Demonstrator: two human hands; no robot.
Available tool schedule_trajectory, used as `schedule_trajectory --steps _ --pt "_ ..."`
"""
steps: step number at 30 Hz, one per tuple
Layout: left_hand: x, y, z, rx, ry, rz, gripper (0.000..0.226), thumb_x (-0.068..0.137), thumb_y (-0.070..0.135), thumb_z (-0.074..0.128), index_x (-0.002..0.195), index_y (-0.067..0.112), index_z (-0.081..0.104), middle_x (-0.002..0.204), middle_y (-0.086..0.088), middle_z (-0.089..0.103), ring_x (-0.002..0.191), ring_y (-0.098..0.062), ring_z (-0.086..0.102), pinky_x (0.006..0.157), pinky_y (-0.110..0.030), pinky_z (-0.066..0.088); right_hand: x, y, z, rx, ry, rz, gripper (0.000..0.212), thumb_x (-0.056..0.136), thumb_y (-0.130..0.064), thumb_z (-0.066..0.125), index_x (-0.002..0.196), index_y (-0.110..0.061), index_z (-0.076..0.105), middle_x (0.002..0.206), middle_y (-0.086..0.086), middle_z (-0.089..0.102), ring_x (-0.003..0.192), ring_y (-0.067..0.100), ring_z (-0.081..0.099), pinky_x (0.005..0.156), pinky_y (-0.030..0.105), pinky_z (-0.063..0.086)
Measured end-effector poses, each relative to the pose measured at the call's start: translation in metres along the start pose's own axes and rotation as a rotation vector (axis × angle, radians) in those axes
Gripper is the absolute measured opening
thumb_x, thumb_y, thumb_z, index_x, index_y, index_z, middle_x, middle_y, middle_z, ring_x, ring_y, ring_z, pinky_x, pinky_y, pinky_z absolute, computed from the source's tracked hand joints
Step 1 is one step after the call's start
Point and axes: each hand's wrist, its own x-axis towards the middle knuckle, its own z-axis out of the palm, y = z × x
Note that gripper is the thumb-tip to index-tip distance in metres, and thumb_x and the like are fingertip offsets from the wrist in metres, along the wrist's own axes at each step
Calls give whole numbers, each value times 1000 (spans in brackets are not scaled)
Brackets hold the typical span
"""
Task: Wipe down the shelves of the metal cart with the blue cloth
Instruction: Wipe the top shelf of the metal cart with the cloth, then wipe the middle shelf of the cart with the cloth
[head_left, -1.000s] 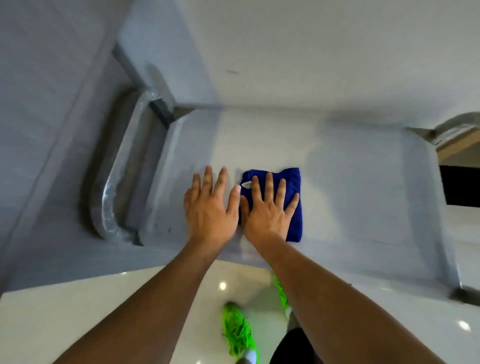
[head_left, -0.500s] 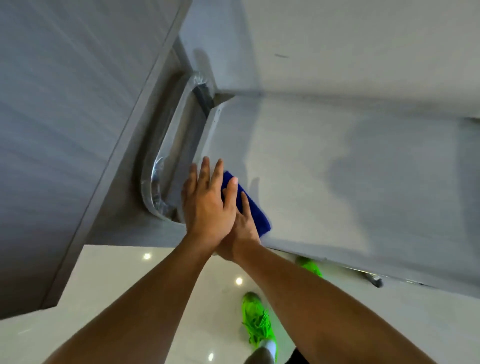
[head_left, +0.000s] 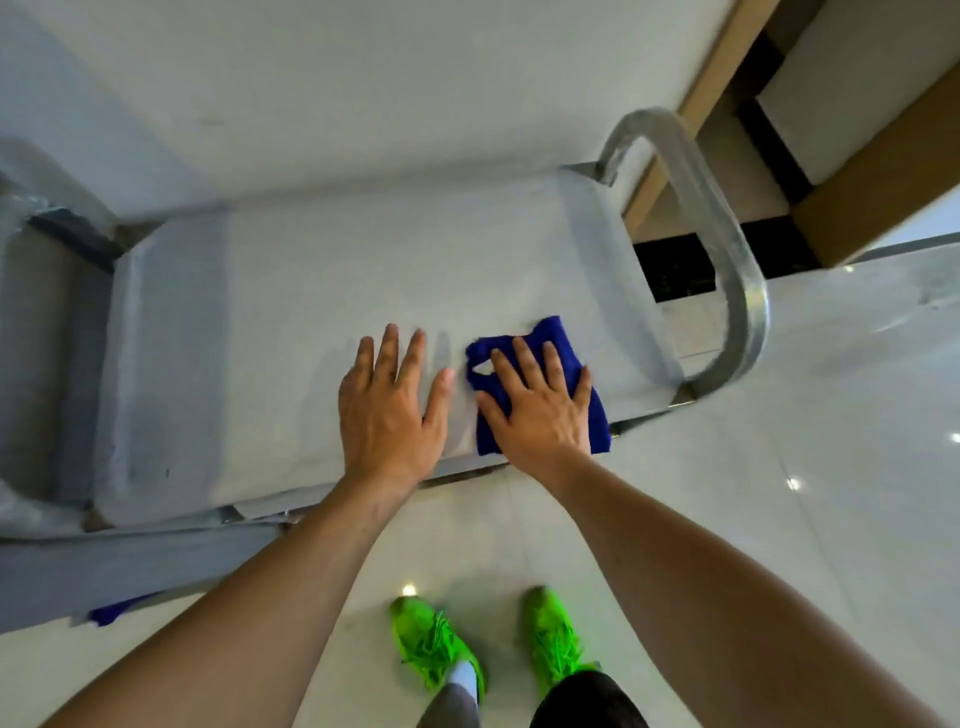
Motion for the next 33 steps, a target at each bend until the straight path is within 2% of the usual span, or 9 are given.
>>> schedule_trajectory --steps 3,7,10,13,17,21,25,29,33 --pt "-13 6 14 -1 -2 -10 70 98 65 12 155 28 26 163 -5 21 151 -27 12 120 -45 18 1 51 -10 -14 31 147 70 95 -71 6 157 -40 10 168 -8 4 153 25 -9 115 67 -5" --pt "-37 9 28 15 10 -54 68 98 62 17 154 24 31 162 -8 24 150 -30 16 119 -47 20 -8 85 -15 12 57 179 67 96 -69 9 156 -39 15 168 -7 9 153 24 -4 117 65 4" --pt "-59 14 38 -36 72 -96 63 100 57 27 152 22 36 161 -12 24 148 -33 21 118 -48 24 -23 78 -7 54 124 220 59 101 -61 21 153 -35 31 163 -4 26 150 26 9 116 62 6" --pt "-83 16 50 -68 127 -156 61 99 55 33 151 22 38 163 -10 22 148 -32 21 117 -47 22 -40 63 2 65 236 206 47 101 -51 38 137 -23 52 142 5 51 135 33 32 106 63 26" --pt "-112 9 71 -144 188 -181 58 100 51 38 150 23 38 163 -9 22 148 -29 22 116 -42 20 -60 53 21 161 350 93 38 98 -40 57 124 -14 62 128 11 57 122 40 41 90 58 38" --pt "-147 3 102 -159 145 -207 59 100 52 37 151 23 36 164 -7 19 148 -27 21 114 -39 16 -90 45 49 260 429 -15 37 95 -36 64 121 -10 64 120 13 62 111 41 49 86 55 41" --pt "-167 -18 145 -114 29 -244 65 98 61 28 154 27 30 165 -3 16 150 -28 17 115 -42 13 -110 46 97 301 354 -25 36 92 -31 70 120 -8 66 112 15 64 102 42 53 84 52 41" --pt "-166 -43 190 -83 13 -218 67 97 63 26 153 26 30 164 -4 20 150 -28 16 117 -50 21 -97 61 135 269 317 24 38 97 -35 63 127 -11 63 122 15 61 112 43 48 89 54 38" --pt "-151 -64 246 -93 56 -138 66 98 63 26 153 27 31 164 -4 20 150 -27 14 117 -50 19 -69 81 172 256 349 86 41 101 -40 53 135 -18 57 130 13 58 119 41 41 94 53 33"
